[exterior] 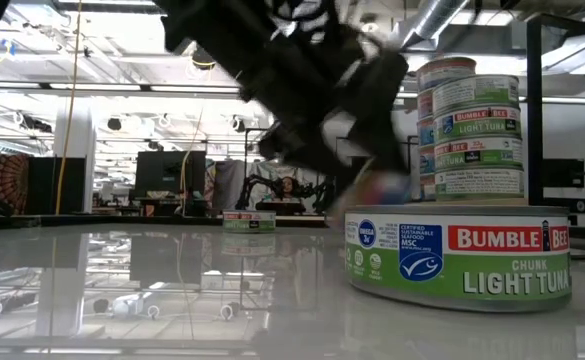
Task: Stack canned seafood by type on shelf
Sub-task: Stack the blue tuna can on top of the other blue tuna can on the shelf
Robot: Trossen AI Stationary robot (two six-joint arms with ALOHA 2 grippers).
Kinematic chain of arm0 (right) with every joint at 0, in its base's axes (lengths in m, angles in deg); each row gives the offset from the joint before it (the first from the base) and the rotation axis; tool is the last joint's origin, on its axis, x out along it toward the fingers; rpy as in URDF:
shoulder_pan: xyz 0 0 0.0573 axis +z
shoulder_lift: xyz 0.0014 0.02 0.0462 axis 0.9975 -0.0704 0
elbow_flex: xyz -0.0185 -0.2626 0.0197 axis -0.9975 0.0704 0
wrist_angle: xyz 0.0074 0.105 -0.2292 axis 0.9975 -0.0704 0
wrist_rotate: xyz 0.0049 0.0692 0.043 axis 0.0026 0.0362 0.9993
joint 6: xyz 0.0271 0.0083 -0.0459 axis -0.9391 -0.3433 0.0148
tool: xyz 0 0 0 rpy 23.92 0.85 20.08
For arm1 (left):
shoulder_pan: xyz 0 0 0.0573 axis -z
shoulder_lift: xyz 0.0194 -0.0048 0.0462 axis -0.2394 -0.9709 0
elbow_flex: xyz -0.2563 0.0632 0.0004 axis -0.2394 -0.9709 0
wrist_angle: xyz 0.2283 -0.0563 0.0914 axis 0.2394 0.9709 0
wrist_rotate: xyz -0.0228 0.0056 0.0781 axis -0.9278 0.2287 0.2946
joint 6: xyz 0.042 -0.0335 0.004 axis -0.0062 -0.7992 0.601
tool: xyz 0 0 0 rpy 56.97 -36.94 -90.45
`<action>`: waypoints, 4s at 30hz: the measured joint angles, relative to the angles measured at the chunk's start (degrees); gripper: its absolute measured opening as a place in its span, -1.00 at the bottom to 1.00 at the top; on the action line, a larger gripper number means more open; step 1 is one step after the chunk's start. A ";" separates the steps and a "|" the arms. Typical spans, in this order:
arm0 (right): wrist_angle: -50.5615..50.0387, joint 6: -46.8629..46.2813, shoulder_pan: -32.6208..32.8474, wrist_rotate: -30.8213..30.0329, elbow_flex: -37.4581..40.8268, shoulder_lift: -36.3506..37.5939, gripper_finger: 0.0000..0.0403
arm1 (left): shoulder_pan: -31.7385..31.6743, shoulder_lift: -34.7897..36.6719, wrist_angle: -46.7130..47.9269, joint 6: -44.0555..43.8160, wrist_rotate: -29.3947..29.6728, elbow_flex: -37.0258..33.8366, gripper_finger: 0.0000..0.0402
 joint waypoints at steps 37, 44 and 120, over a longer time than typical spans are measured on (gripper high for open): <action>0.13 0.44 0.00 -0.22 0.00 0.00 0.35 | -1.25 7.52 44.33 11.89 10.47 -1.66 0.69; 0.15 0.42 0.00 -0.20 0.00 0.00 0.35 | -0.28 8.05 45.96 7.60 9.36 -1.73 0.61; 1.07 0.48 -0.04 -0.20 0.00 -0.07 0.35 | -3.20 30.05 16.11 -2.94 -5.09 -23.67 0.04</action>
